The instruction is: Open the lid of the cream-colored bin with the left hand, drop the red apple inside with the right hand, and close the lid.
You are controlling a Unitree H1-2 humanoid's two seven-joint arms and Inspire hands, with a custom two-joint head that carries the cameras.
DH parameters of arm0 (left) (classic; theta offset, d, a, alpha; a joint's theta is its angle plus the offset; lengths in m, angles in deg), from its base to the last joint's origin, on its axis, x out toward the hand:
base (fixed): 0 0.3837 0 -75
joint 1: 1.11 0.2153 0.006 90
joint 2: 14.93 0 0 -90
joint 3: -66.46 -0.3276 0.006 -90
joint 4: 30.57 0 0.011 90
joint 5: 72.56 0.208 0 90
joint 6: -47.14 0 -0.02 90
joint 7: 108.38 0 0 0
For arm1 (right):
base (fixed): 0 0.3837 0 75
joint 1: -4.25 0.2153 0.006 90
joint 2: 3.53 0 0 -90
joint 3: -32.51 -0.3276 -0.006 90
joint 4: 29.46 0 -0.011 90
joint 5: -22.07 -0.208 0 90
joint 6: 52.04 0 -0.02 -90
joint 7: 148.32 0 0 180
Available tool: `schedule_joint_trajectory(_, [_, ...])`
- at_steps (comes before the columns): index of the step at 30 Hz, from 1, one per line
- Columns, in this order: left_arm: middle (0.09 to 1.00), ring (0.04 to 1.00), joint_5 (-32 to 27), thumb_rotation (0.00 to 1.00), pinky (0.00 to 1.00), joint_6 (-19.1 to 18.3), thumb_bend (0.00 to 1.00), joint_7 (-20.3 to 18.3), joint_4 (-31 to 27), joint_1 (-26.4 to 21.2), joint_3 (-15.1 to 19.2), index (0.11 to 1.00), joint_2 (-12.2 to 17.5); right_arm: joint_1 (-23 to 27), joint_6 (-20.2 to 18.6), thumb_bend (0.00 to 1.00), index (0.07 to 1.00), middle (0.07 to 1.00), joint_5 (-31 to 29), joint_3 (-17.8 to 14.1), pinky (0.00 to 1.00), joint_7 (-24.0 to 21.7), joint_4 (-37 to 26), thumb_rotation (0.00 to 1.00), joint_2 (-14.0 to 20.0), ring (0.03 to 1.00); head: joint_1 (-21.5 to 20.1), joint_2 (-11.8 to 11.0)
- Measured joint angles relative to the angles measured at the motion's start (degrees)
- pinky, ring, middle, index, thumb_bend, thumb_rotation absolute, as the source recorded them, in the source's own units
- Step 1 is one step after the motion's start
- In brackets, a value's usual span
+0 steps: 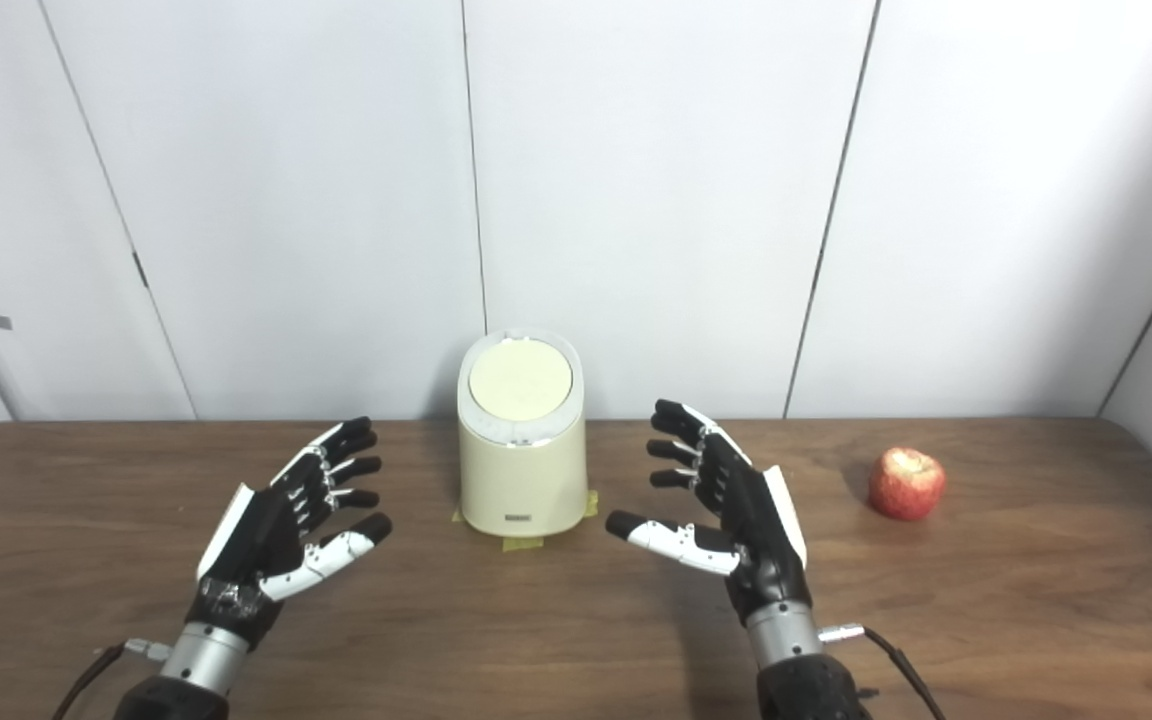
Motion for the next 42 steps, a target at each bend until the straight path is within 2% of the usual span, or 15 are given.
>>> schedule_joint_trajectory(14, [0.893,0.846,-0.42,0.35,0.72,-0.27,0.76,-0.01,0.06,-0.01,0.00,0.904,-0.04,0.01,0.03,0.87,0.799,0.816,0.18,0.04,0.65,0.01,0.14,0.25,-0.01,0.751,-0.09,-0.35])
schedule_joint_trajectory(17, [0.910,0.869,0.03,0.35,0.75,-0.28,0.76,1.08,0.07,-0.03,0.08,0.924,-0.81,0.03,0.11,0.88,0.797,0.816,0.27,0.05,0.65,0.01,0.52,0.26,0.06,0.747,0.18,-0.61])
schedule_joint_trajectory(22, [0.955,0.930,2.43,0.26,0.84,-1.38,0.79,4.21,-0.02,-0.98,0.08,0.972,-3.43,0.15,0.15,0.87,0.805,0.819,0.16,0.04,0.65,-0.01,1.59,0.26,0.10,0.751,0.18,-0.97])
schedule_joint_trajectory(24, [0.975,0.957,3.52,0.24,0.89,-1.97,0.80,4.35,-0.01,-2.44,-0.20,0.988,-3.45,0.15,0.17,0.87,0.805,0.818,0.20,0.06,0.65,-0.01,2.00,0.27,0.16,0.747,0.53,-1.05])
schedule_joint_trajectory(26, [0.986,0.988,4.50,0.29,0.95,-2.79,0.81,4.77,0.00,-4.61,-0.16,0.998,-3.43,0.15,0.18,0.87,0.798,0.816,0.18,0.05,0.63,-0.01,2.04,0.25,0.17,0.743,0.53,-1.05])
schedule_joint_trajectory(29, [0.996,0.999,5.57,0.30,0.99,-3.30,0.81,6.16,0.10,-8.28,-0.16,1.000,-3.45,0.23,0.17,0.87,0.796,0.815,-0.03,0.03,0.63,-0.02,2.02,0.25,0.07,0.741,0.70,-1.32])
schedule_joint_trajectory(31, [0.999,1.000,6.51,0.31,0.99,-3.58,0.81,6.80,0.73,-10.65,-0.17,1.000,-3.46,0.24,0.17,0.87,0.796,0.815,-0.13,-0.01,0.63,-0.02,2.01,0.25,0.05,0.740,0.70,-1.32])
schedule_joint_trajectory(34, [1.000,1.000,8.40,0.33,0.94,-4.84,0.84,8.32,1.93,-13.34,-0.40,1.000,-3.49,0.24,0.17,0.86,0.797,0.816,-0.40,-0.10,0.63,-0.02,2.01,0.25,0.02,0.743,0.70,-1.32])
schedule_joint_trajectory(39, [1.000,1.000,10.83,0.27,1.00,-9.85,0.88,9.82,5.31,-17.31,-1.13,1.000,-3.88,0.29,0.19,0.86,0.799,0.818,-0.08,-0.12,0.64,0.19,2.05,0.26,0.03,0.746,0.62,-1.41])
schedule_joint_trajectory(42, [1.000,1.000,13.68,0.31,0.97,-10.43,0.92,11.14,8.25,-20.41,-2.45,1.000,-3.73,0.44,0.22,0.86,0.799,0.820,0.28,0.01,0.63,0.27,2.11,0.26,0.01,0.744,0.26,-1.58])
